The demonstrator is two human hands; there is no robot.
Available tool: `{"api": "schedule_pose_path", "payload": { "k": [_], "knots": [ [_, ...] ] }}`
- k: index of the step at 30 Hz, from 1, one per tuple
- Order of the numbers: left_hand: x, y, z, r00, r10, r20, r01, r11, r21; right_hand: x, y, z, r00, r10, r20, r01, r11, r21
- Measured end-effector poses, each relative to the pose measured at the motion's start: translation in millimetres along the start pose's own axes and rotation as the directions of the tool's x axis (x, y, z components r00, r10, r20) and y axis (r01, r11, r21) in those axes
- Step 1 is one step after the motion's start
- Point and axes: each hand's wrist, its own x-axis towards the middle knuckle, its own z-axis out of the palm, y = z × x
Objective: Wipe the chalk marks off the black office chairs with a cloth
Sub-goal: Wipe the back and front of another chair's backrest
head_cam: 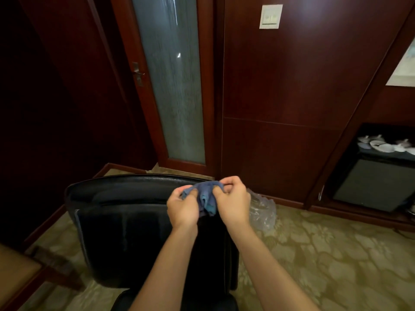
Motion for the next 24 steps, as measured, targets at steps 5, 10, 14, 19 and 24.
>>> {"api": "schedule_pose_path", "payload": {
  "k": [5,10,14,19,24],
  "knots": [
    [24,10,-29,0.997,-0.020,-0.070,0.016,0.998,-0.054,-2,-22,37,0.989,-0.031,0.148,0.051,0.990,-0.132],
    [52,14,-63,0.989,-0.045,-0.141,0.036,0.997,-0.070,-5,-43,83,0.959,-0.057,0.278,0.122,0.967,-0.222],
    [76,20,-99,0.980,-0.041,-0.197,0.021,0.995,-0.100,-13,-51,124,0.908,-0.091,0.409,0.205,0.947,-0.245],
    [104,22,-151,0.944,-0.044,-0.326,0.015,0.996,-0.091,-27,-49,187,0.829,-0.111,0.549,0.288,0.925,-0.249],
    [128,14,-202,0.882,-0.070,-0.467,0.043,0.997,-0.069,-59,-42,247,0.753,-0.147,0.642,0.370,0.901,-0.228]
  ]
}}
